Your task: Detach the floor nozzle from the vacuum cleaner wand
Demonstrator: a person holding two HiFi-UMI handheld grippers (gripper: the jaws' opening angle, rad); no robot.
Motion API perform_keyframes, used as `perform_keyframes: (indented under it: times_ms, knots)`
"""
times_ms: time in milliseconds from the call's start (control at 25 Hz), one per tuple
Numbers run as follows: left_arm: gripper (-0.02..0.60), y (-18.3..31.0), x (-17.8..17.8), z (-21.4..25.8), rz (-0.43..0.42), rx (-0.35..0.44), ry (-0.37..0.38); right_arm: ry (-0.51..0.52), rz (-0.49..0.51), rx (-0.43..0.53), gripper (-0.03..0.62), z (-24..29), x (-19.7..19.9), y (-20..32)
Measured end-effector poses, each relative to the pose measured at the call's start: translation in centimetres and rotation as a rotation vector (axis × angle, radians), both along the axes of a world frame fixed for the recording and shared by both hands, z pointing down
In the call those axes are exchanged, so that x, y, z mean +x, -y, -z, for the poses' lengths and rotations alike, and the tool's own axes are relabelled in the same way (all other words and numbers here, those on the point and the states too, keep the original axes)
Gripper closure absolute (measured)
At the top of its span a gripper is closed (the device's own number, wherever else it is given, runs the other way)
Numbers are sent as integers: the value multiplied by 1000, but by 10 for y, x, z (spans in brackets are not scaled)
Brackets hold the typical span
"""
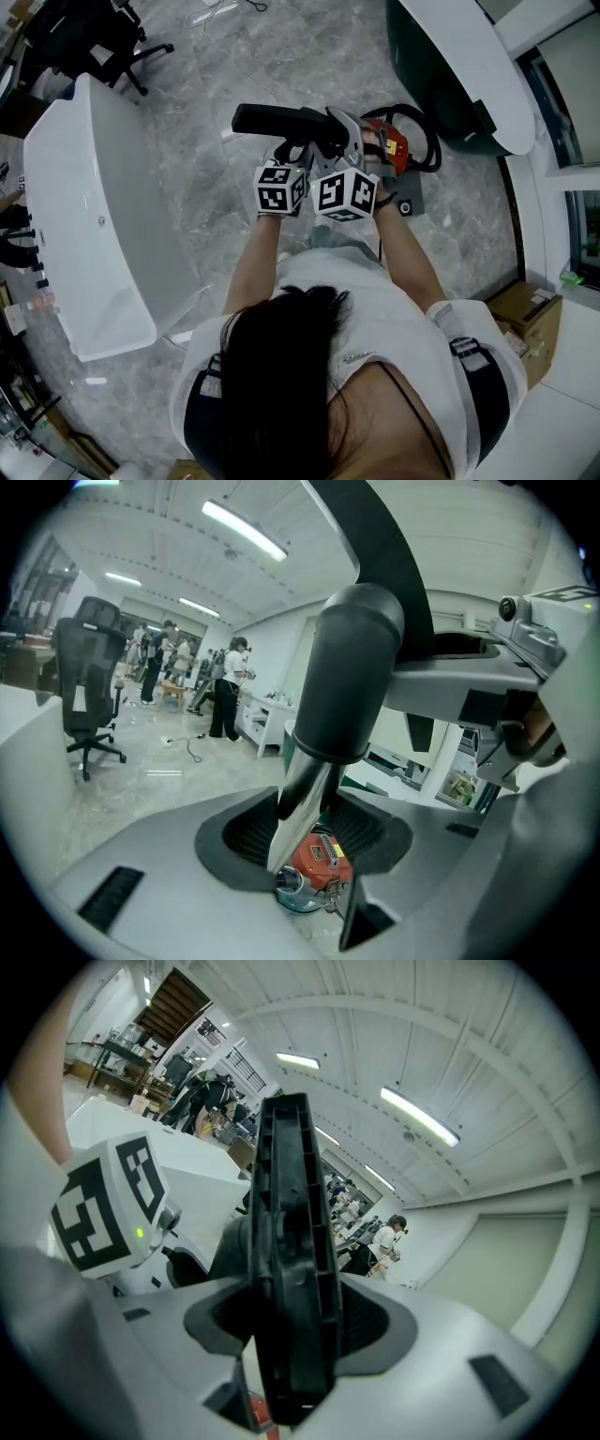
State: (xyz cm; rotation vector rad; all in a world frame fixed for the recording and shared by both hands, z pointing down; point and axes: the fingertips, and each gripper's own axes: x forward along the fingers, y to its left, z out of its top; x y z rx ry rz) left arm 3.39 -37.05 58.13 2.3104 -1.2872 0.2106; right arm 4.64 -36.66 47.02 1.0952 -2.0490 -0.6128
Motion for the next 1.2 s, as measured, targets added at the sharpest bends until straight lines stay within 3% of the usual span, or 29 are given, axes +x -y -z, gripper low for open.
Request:
perform_keyframes:
  times_ms: [120, 280, 440, 720, 1200]
  knots:
    - [411, 0, 2, 1, 7, 2, -5, -3, 1, 35, 355, 6, 1, -2]
    - [411, 0, -2, -1, 20, -8, -10, 157, -33, 71, 358, 45, 5, 7]
    - [411, -4, -4, -4, 17, -16, -10, 253, -49, 67, 358, 77, 10, 13]
    - [411, -8, -8, -5, 19, -22, -8, 373, -67, -24, 358, 73, 6, 8]
    - [411, -10, -11, -6, 34, -27, -21, 685, -218, -198, 358, 56, 41, 7]
